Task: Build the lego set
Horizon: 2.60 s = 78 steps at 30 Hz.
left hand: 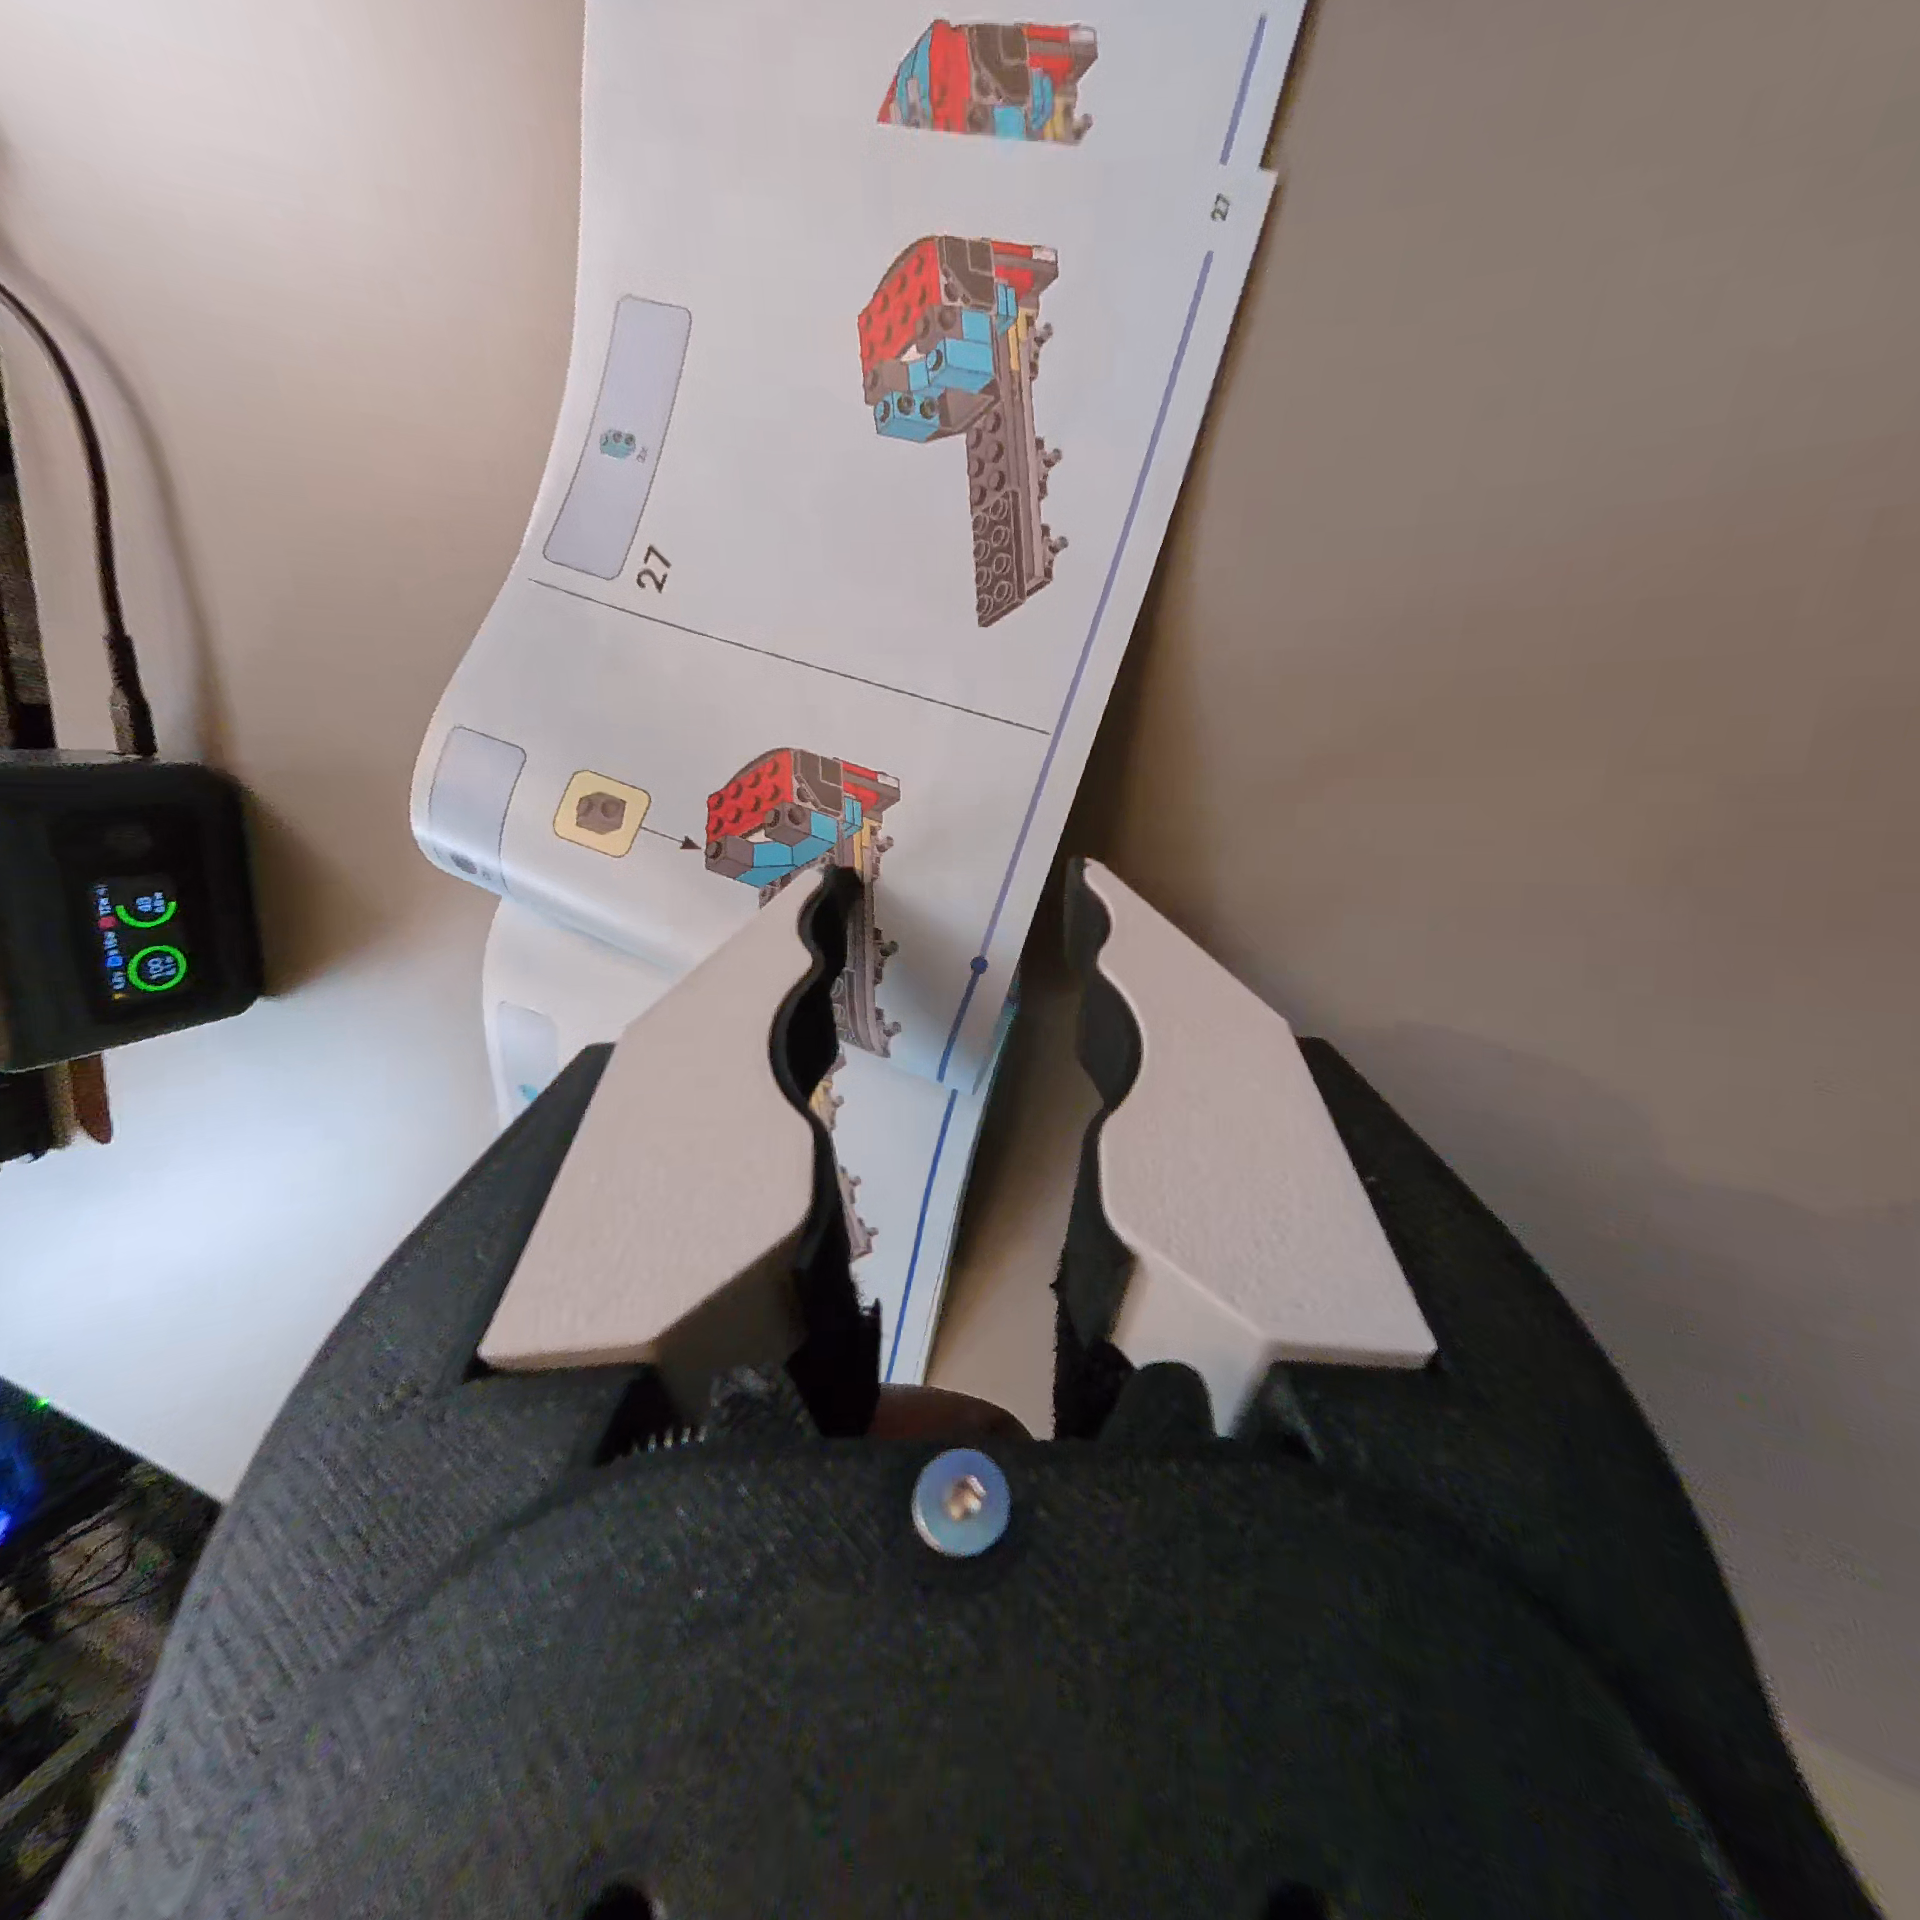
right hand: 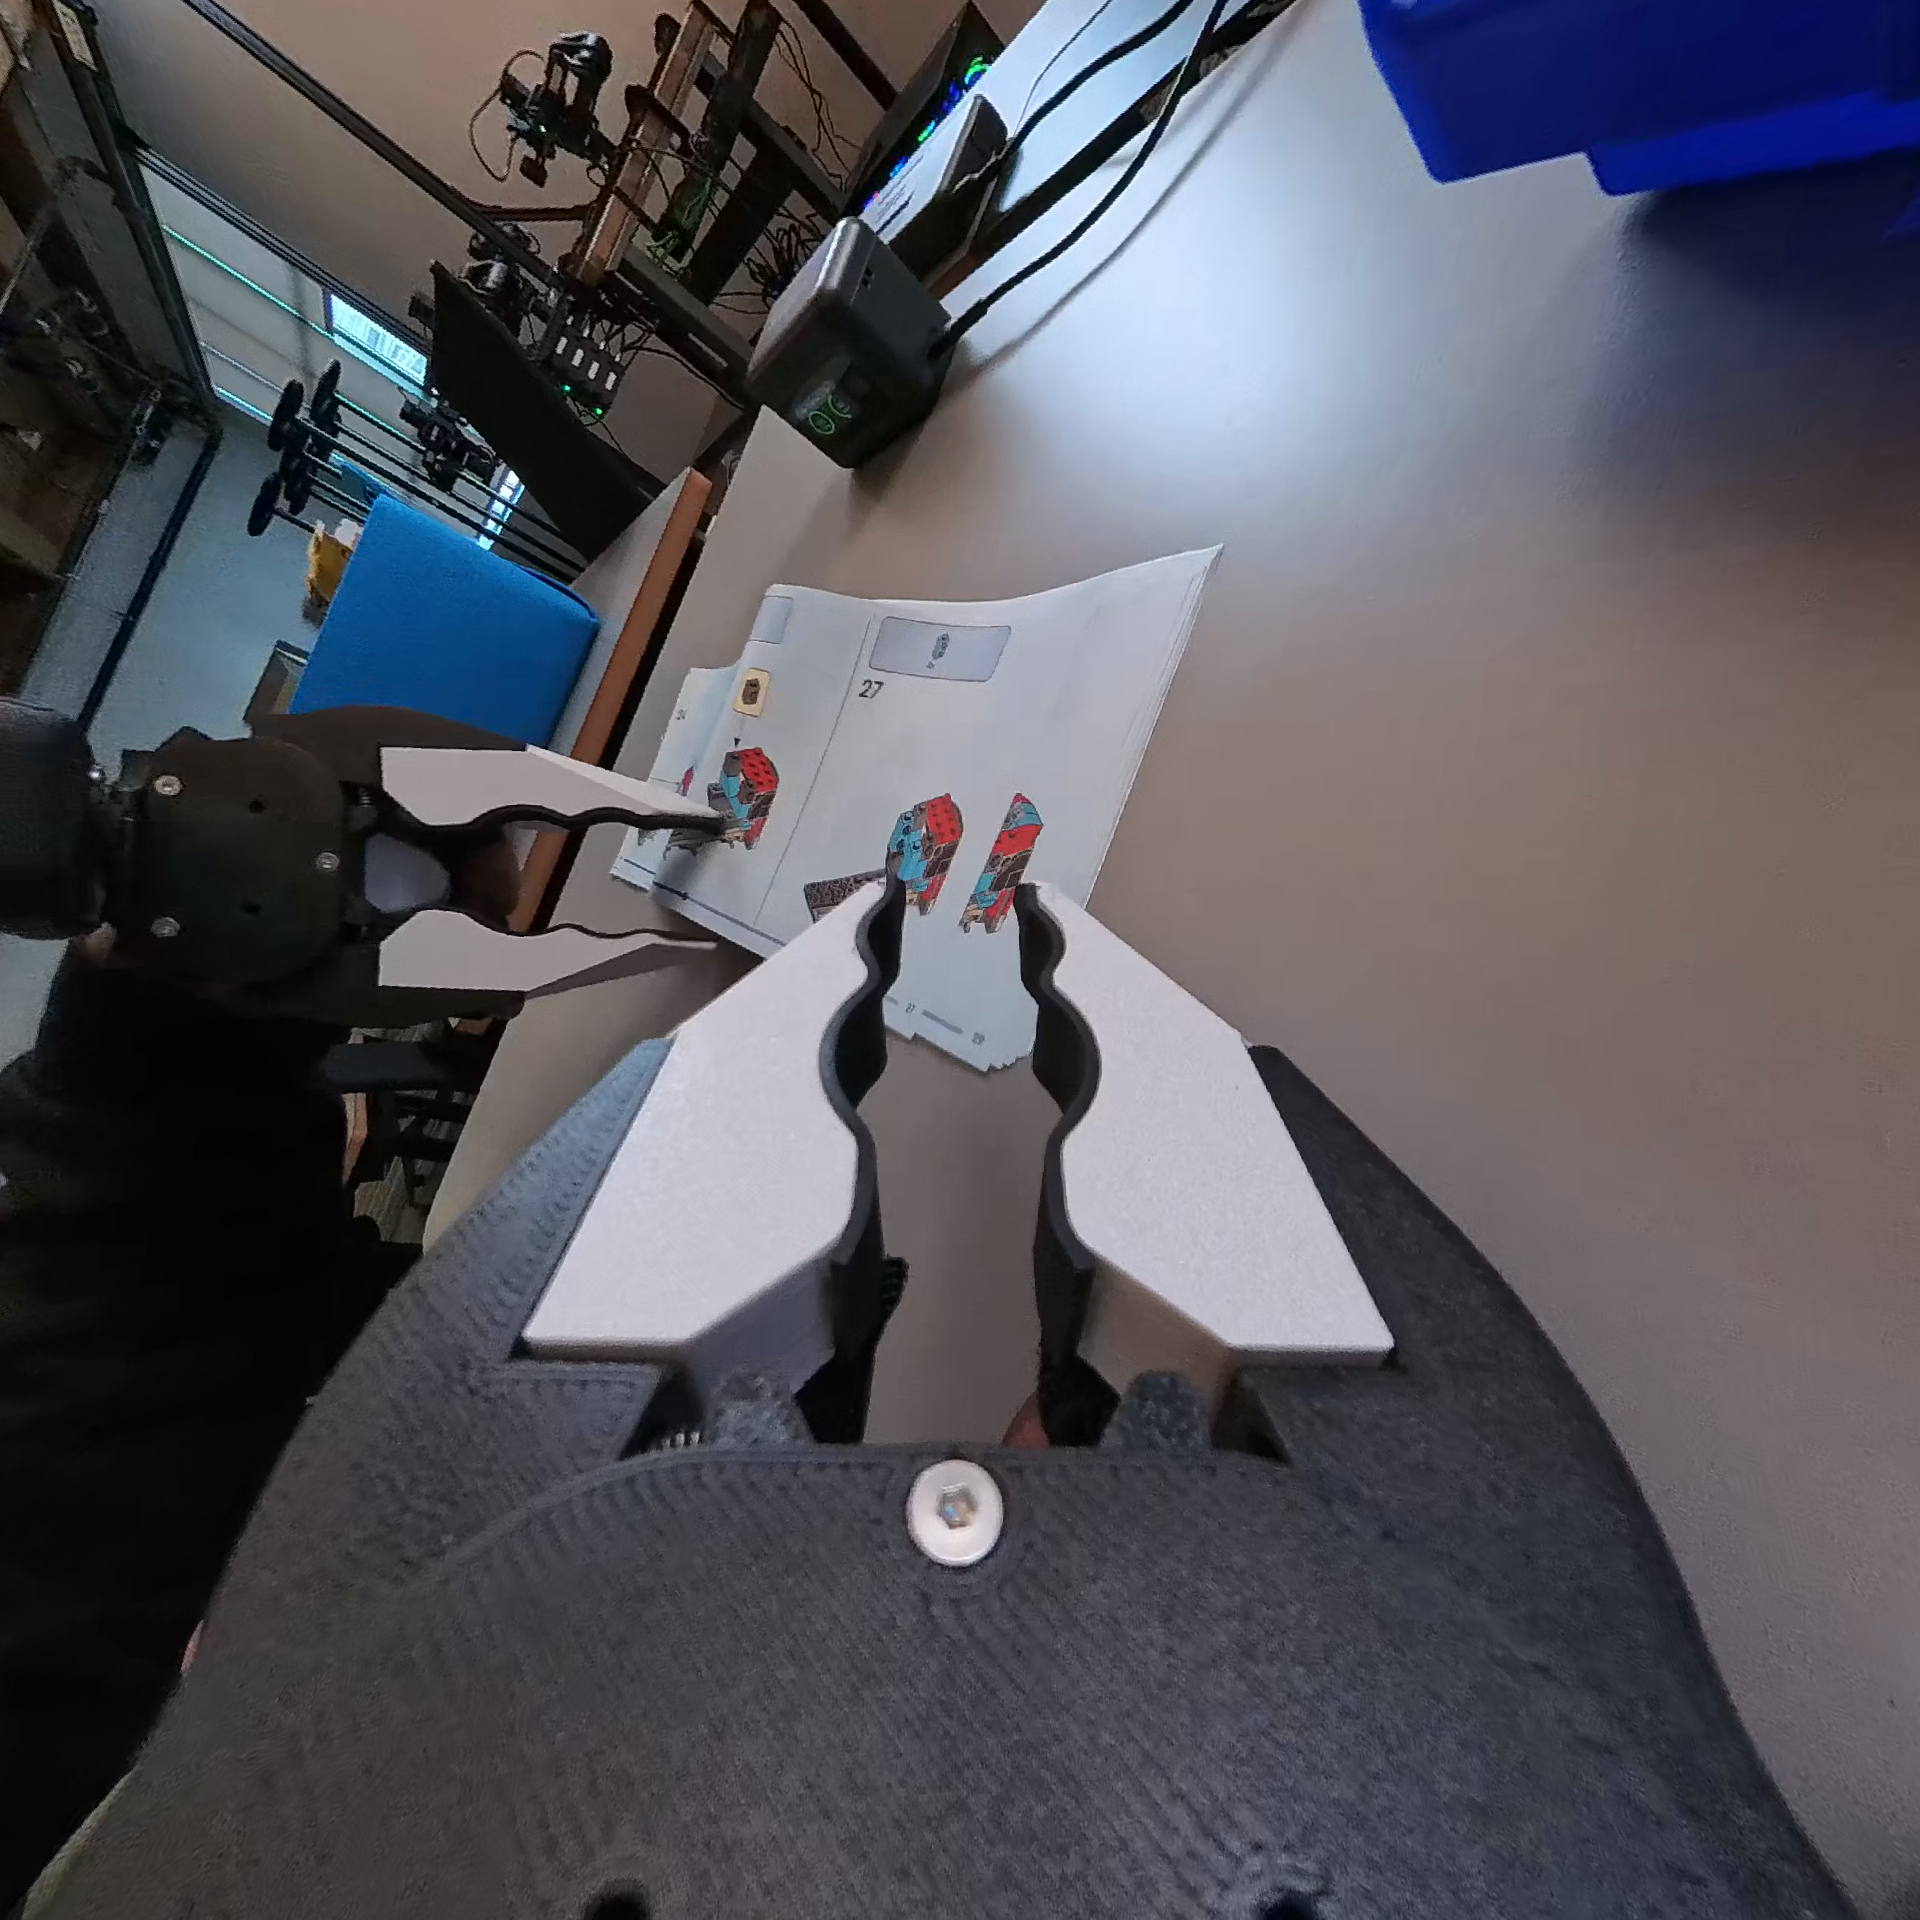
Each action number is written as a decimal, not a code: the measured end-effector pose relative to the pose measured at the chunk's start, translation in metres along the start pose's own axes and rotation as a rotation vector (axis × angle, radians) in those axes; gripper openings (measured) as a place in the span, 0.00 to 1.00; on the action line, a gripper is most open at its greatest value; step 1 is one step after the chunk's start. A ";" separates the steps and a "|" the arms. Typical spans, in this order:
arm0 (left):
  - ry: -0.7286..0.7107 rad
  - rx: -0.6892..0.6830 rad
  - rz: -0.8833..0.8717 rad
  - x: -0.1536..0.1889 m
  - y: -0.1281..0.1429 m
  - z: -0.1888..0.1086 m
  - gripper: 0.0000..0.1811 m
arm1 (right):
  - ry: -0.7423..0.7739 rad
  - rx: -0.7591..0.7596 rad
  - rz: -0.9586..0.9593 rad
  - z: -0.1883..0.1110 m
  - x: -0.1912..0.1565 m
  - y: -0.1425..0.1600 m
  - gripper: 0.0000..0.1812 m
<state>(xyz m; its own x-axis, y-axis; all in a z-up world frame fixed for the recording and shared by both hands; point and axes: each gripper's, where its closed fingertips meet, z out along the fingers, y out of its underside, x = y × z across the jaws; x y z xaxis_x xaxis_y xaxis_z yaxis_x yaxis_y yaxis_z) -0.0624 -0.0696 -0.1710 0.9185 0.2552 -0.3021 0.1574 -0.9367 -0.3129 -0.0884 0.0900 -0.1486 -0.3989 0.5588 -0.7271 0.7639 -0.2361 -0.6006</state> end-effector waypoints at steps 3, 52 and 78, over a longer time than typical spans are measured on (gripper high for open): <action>-0.017 -0.005 0.003 -0.002 0.002 -0.002 0.24 | -0.003 0.003 -0.005 -0.001 -0.001 0.000 0.12; -0.609 0.796 -1.113 -0.079 0.017 -0.106 0.21 | -0.051 0.035 -0.052 -0.006 -0.011 -0.001 0.12; -0.340 1.225 -1.345 -0.083 0.045 -0.107 0.06 | -0.062 0.058 -0.172 -0.004 -0.026 0.001 0.12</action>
<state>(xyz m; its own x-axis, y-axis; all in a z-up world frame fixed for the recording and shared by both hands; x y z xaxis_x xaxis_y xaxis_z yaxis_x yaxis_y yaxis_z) -0.0928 -0.1584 -0.0633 0.2840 0.7667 0.5757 0.1695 0.5509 -0.8172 -0.0747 0.0782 -0.1290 -0.5532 0.5451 -0.6300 0.6520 -0.1874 -0.7347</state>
